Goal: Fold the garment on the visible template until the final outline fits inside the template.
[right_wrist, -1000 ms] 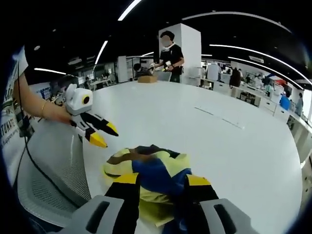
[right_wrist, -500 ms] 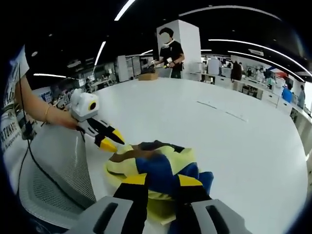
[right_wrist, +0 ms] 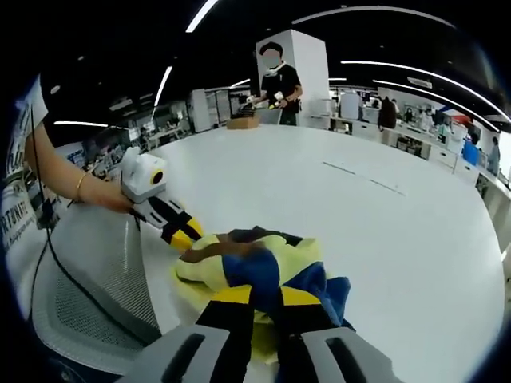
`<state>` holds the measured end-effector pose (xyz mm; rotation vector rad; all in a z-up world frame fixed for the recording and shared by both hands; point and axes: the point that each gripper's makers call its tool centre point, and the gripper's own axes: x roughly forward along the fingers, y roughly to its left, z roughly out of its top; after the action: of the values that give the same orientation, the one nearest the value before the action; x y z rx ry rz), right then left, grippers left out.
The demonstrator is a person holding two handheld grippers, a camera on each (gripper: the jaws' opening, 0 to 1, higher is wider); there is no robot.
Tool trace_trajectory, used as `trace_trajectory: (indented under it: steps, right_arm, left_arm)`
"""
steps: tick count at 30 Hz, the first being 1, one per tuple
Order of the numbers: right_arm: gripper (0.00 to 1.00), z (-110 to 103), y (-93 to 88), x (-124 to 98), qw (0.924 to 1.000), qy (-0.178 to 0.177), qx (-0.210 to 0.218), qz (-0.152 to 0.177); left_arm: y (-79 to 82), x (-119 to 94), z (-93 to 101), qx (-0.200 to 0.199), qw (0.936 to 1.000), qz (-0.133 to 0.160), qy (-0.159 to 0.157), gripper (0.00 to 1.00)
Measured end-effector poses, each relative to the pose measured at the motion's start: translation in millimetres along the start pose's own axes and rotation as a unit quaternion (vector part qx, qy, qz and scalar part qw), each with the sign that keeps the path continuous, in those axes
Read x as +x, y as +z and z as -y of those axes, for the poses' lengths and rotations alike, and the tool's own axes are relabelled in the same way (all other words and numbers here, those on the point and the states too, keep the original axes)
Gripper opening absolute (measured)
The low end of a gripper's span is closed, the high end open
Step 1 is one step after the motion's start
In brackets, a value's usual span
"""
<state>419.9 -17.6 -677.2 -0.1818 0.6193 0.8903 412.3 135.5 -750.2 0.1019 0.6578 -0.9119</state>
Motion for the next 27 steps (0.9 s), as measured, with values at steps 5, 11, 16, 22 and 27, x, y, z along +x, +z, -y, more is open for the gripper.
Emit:
trace_trajectory:
  steps: [5,11,16,22,27]
  right_arm:
    - [0.01,0.6,-2.6,-0.5,1.0000,-0.003,-0.003,-0.006]
    - [0.00,0.0,-3.8,-0.5,0.9999,-0.005,-0.006,-0.009]
    - [0.00,1.0,-1.4,-3.7,0.9999,-0.007,-0.007,-0.006]
    - [0.00,2.9,0.7,-9.4,1.0000,-0.009,0.003,0.000]
    - [0.00,2.7,1.7,-12.1,0.9999,-0.010,0.003,0.000]
  left_arm:
    - [-0.2,4.8,1.1,0.001,1.0000,-0.002,-0.002,0.04]
    - [2.5,5.9,1.6,0.000,1.0000,-0.002,-0.003,0.00]
    - [5.8,1.0,0.4,-0.005,1.0000,0.005,0.005,0.00]
    - [15.7,-12.1,1.0,-0.013,0.9995,0.026,0.011,0.00]
    - [23.3,-21.5,0.3,-0.013,0.9991,0.037,0.017,0.00]
